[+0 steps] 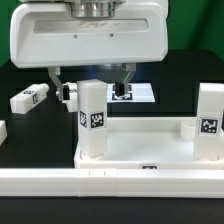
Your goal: Assemble desk
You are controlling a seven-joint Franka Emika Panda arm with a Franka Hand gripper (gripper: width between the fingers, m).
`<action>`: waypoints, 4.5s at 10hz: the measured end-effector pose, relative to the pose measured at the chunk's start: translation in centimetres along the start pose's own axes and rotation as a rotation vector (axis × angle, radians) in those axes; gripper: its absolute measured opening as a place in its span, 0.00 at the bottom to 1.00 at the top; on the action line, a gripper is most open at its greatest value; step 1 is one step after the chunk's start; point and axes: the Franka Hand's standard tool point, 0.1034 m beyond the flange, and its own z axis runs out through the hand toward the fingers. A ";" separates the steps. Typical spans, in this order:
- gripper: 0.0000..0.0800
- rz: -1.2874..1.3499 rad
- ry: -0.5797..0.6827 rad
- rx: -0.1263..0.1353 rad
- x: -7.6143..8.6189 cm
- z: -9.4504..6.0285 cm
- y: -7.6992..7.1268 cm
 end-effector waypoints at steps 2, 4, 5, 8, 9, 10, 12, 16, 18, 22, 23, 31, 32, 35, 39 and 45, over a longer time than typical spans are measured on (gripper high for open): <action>0.67 -0.054 -0.001 -0.002 0.0 0.0 0.1; 0.44 -0.050 -0.002 -0.002 -0.1 0.0 0.1; 0.36 -0.045 -0.001 -0.002 -0.1 0.0 0.1; 0.36 0.018 -0.001 0.002 -0.1 0.0 0.1; 0.36 0.160 0.000 0.013 -0.2 0.1 0.1; 0.36 0.262 0.000 0.016 -0.3 0.1 0.2; 0.36 0.483 0.001 0.023 -0.3 0.2 0.2; 0.36 0.894 -0.004 0.023 -0.2 0.3 0.0; 0.36 1.112 -0.006 0.020 -0.1 0.3 -0.1; 0.36 1.163 -0.006 0.020 -0.1 0.3 -0.1; 0.60 1.131 -0.006 0.020 -0.1 0.3 -0.1; 0.81 0.354 -0.003 0.002 0.1 0.3 -0.1; 0.81 0.267 -0.003 0.002 0.0 0.3 0.1; 0.81 0.083 -0.009 -0.007 -0.1 0.3 0.2; 0.81 -0.166 -0.022 -0.023 -0.2 0.3 0.4; 0.37 -0.221 -0.027 -0.027 -0.3 0.3 0.5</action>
Offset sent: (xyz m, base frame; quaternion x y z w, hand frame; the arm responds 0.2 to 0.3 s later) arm 0.0000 0.0000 0.0000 0.0000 0.0000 0.0000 1.0000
